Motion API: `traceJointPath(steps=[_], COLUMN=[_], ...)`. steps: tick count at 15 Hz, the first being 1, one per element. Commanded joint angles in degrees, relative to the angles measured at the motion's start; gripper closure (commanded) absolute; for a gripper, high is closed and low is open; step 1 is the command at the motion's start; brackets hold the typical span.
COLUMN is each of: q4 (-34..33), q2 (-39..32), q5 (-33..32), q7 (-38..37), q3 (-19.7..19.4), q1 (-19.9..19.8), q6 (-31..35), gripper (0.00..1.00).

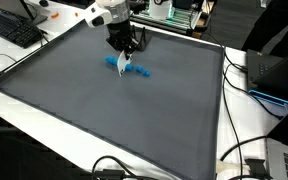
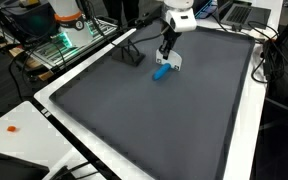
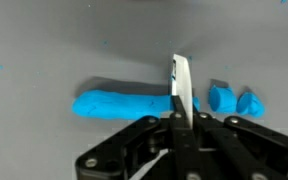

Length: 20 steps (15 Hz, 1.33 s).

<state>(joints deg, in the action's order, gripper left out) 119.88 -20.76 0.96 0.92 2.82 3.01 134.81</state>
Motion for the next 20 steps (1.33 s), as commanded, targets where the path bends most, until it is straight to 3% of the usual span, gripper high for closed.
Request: traceJointPath(steps=[1,16,20], q4=[-0.3,-2.7,-3.0], q2=[-2.0,-0.1,0.8], q5=[2.0,7.7,7.5], q7=[1.3,-0.1,-0.3], q3=[0.6,0.7,0.2], q1=[-0.9,-1.4,-1.3], q6=[-0.7,-11.9,-11.5], gripper=[0.99,0.99,0.99])
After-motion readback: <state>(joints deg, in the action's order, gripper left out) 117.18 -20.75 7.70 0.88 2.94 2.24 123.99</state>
